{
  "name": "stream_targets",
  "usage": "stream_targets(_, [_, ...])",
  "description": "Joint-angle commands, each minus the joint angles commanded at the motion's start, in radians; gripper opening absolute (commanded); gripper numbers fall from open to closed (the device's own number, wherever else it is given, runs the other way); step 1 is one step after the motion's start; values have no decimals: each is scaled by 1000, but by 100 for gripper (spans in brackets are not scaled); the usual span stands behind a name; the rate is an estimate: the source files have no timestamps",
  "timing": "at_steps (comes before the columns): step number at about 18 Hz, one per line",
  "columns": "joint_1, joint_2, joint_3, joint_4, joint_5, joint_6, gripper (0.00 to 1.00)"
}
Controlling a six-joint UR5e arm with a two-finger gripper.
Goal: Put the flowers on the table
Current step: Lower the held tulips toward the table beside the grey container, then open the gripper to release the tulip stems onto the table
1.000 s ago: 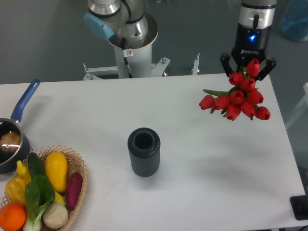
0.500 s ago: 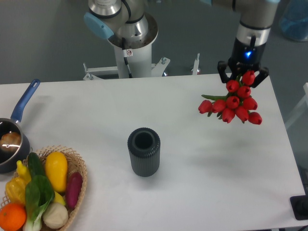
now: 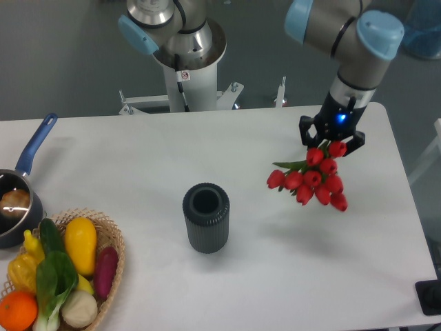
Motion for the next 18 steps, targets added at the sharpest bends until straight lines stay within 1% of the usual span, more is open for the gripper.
stream_targets(7, [-17,-61,2,8,-3,6,39])
stream_targets(11, [-17,-80,17,8,-5,11,39])
stream_targets(12, [-15,-81,20,8,-5,12,46])
stream_targets(13, [-15,-80,24,9,-5,12,59])
stream_targets(14, [-15,-80,35,11,-5,17,98])
stream_targets(15, [-17,-75,44,9,-5,21,100])
stream_targets(18, [-34,-49,44,11,-2,6,100])
